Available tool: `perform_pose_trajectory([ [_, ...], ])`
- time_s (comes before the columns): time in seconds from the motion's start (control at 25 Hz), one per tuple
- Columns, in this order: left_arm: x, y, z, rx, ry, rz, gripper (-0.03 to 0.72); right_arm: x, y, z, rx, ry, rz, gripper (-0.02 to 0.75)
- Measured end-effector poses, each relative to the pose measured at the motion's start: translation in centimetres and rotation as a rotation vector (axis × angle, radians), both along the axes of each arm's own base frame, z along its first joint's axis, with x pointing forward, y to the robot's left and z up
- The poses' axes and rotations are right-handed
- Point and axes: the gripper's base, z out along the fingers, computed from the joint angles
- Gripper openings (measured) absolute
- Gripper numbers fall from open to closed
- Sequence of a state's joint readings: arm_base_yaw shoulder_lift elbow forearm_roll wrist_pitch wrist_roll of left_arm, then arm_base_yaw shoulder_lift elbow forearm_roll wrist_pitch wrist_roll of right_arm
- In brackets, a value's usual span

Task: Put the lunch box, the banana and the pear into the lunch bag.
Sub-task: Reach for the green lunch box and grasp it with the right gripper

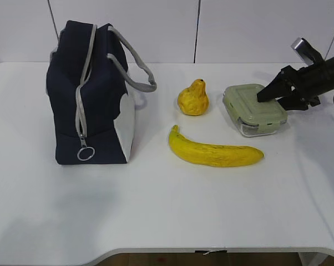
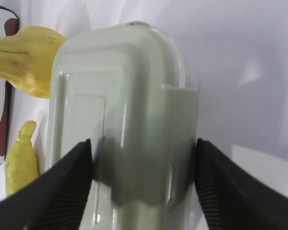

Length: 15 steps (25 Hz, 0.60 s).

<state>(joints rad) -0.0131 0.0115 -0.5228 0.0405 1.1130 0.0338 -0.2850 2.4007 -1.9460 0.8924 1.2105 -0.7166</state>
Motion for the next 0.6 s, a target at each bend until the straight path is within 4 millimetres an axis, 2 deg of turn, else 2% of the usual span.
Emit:
perform_pose_trajectory([
  [0.6, 0.00, 0.00, 0.00, 0.000, 0.000, 0.000, 0.362, 0.07, 0.11, 0.06, 0.024, 0.002, -0.012, 0.439],
])
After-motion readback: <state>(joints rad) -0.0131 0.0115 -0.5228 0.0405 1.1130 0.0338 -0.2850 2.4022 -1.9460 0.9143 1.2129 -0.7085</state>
